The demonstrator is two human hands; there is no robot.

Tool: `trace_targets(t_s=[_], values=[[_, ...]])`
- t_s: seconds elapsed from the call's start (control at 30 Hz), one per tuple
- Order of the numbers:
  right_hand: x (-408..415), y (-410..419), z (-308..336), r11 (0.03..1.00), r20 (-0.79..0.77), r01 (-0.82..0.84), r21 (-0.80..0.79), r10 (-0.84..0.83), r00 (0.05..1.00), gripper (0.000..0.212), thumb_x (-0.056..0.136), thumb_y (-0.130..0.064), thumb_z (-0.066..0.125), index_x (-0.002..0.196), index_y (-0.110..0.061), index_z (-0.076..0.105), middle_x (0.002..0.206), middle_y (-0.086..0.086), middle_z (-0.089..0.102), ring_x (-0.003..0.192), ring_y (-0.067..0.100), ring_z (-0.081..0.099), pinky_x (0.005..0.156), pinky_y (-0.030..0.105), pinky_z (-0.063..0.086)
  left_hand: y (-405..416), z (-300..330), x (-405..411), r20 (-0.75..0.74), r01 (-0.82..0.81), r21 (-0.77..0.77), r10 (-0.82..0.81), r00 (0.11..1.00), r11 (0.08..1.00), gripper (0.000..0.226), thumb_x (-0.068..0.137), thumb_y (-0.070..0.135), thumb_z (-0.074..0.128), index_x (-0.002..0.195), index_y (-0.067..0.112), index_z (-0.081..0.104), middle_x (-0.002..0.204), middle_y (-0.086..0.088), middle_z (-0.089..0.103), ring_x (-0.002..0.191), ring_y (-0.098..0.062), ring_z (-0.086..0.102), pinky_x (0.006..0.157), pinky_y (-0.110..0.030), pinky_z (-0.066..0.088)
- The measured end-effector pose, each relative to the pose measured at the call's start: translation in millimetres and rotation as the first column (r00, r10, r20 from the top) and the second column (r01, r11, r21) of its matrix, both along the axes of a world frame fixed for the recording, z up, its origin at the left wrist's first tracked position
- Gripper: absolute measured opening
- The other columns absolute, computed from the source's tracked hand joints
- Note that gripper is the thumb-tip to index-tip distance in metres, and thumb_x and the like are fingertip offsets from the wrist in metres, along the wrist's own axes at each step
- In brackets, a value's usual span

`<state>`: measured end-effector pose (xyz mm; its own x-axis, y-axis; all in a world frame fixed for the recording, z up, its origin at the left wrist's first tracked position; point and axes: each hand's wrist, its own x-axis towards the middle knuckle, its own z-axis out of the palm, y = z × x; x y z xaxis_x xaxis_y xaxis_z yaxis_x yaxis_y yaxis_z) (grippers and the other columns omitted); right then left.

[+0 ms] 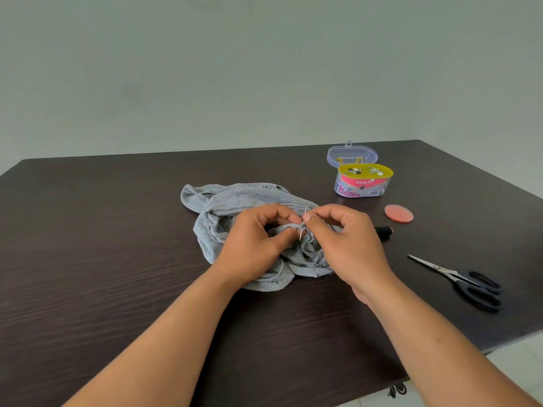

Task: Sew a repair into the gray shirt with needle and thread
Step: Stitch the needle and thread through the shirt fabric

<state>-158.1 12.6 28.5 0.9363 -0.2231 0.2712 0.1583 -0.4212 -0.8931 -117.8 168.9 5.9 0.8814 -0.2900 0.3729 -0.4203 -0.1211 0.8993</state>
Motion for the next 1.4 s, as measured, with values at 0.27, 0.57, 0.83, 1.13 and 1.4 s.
trace_targets(t_s=[0.27, 0.57, 0.83, 1.13, 1.4], values=[[8.4, -2.2, 11.6, 0.979, 0.132, 0.022, 0.201, -0.049, 0.99, 0.011, 0.097, -0.019, 0.059, 0.09, -0.017, 0.066, 0.08, -0.016, 0.071, 0.075, -0.006, 0.062, 0.071, 0.012, 0.048, -0.5, 0.4, 0.2, -0.026, 0.001, 0.055, 0.0, 1.0, 0.998, 0.01, 0.087, 0.012, 0.079, 0.087, 0.02, 0.074, 0.082, 0.005, 0.076, 0.083, -0.013, 0.073, 0.084, -0.032, 0.06], [2.2, -14.6, 17.8, 0.897, 0.125, 0.035, 0.441, -0.1, 0.987, 0.014, 0.102, -0.014, 0.05, 0.101, -0.006, 0.061, 0.07, 0.0, 0.071, 0.072, 0.016, 0.073, 0.065, 0.018, 0.054, -0.4, 3.0, -1.7, -0.091, -0.002, -0.016, 0.001, 0.996, 1.0, 0.008, 0.088, 0.008, 0.078, 0.09, 0.015, 0.074, 0.084, -0.007, 0.077, 0.076, -0.011, 0.073, 0.075, -0.024, 0.06], [-19.5, -20.0, 15.2, 0.86, 0.06, 0.063, 0.507, -0.108, 0.992, 0.013, 0.102, -0.011, 0.051, 0.096, -0.005, 0.06, 0.069, 0.002, 0.061, 0.053, 0.013, 0.054, 0.052, 0.027, 0.052, 0.5, 3.2, -1.9, -0.109, -0.003, -0.024, 0.001, 0.994, 1.0, 0.007, 0.088, 0.008, 0.077, 0.092, 0.013, 0.074, 0.085, -0.007, 0.077, 0.075, -0.011, 0.073, 0.075, -0.023, 0.059], [-31.9, -35.9, 24.5, 0.806, 0.119, 0.086, 0.586, -0.191, 0.974, 0.018, 0.1, -0.007, 0.051, 0.084, -0.012, 0.058, 0.064, 0.002, 0.056, 0.051, 0.014, 0.055, 0.057, 0.031, 0.054, 1.4, 4.2, -2.7, -0.111, -0.02, -0.004, 0.019, 0.994, 1.0, 0.006, 0.088, 0.012, 0.078, 0.092, 0.014, 0.074, 0.086, -0.006, 0.078, 0.079, -0.016, 0.075, 0.079, -0.027, 0.061], [-35.4, -53.5, 36.5, 0.778, 0.15, 0.114, 0.618, -0.259, 0.954, 0.021, 0.098, -0.005, 0.05, 0.081, -0.014, 0.059, 0.063, 0.003, 0.056, 0.059, 0.019, 0.058, 0.054, 0.028, 0.054, 0.5, 7.8, -5.2, -0.118, -0.02, -0.007, 0.019, 0.993, 1.0, 0.006, 0.087, 0.011, 0.078, 0.092, 0.014, 0.075, 0.087, -0.004, 0.078, 0.078, -0.011, 0.075, 0.072, -0.016, 0.056]])
